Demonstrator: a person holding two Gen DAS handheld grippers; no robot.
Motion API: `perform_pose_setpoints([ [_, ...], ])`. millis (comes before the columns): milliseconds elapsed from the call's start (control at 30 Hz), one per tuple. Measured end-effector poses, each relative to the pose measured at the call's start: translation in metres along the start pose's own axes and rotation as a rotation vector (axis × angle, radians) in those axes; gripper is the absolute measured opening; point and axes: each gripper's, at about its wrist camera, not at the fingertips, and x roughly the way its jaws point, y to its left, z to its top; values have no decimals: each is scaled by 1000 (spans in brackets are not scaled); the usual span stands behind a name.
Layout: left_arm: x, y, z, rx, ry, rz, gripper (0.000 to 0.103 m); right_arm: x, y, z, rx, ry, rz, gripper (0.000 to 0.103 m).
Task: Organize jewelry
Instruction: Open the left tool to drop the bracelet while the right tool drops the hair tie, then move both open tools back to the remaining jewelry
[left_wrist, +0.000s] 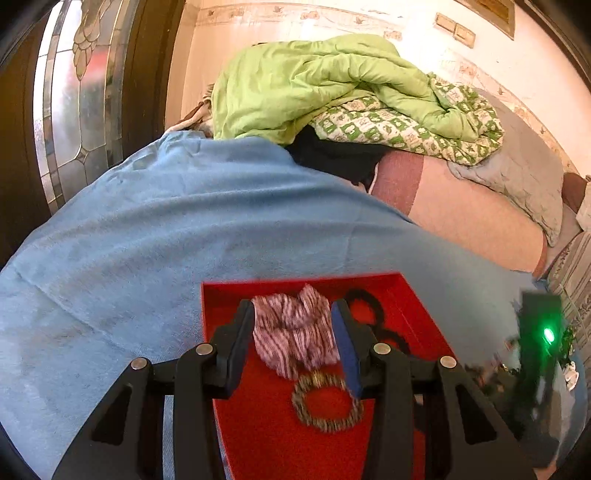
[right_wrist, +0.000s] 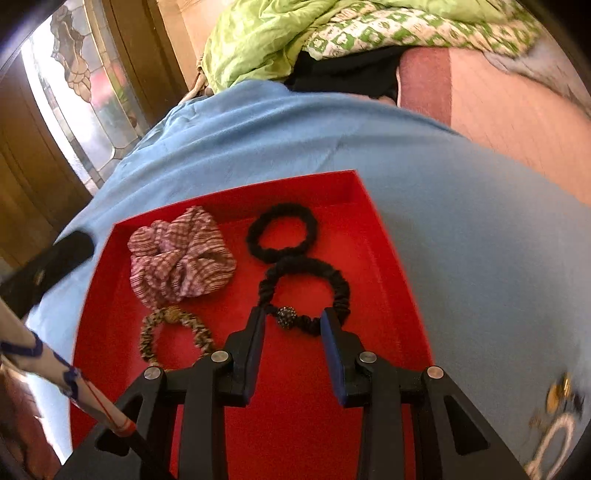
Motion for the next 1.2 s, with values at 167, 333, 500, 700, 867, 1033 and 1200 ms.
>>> perform_pose_setpoints([
  [167,-15,-11,-5,37,-23,-2,42,-29,-3,-21,35,-13,49,34],
  [333,-32,-17,-13,56,-45,-5,42,-71,-11,-18,66,-83,82,38],
  [500,-55,-22,-22,47,-83,-18,47,-116,-22,-22,89,-150,116,46],
  [700,-80,-51,-46,81,-93,-51,48,-160,-64,-52,143,-181,130,47],
  [867,-93,-98,-82,132,-51,-144,56,-196,-132,-87,204,-225,55,47],
  [1033,-94,-157,-117,256,3,-271,56,-205,-201,-122,335,-241,-6,47],
  [1200,-80,-199,-135,365,57,-331,56,-205,-220,-130,330,-206,-11,43],
])
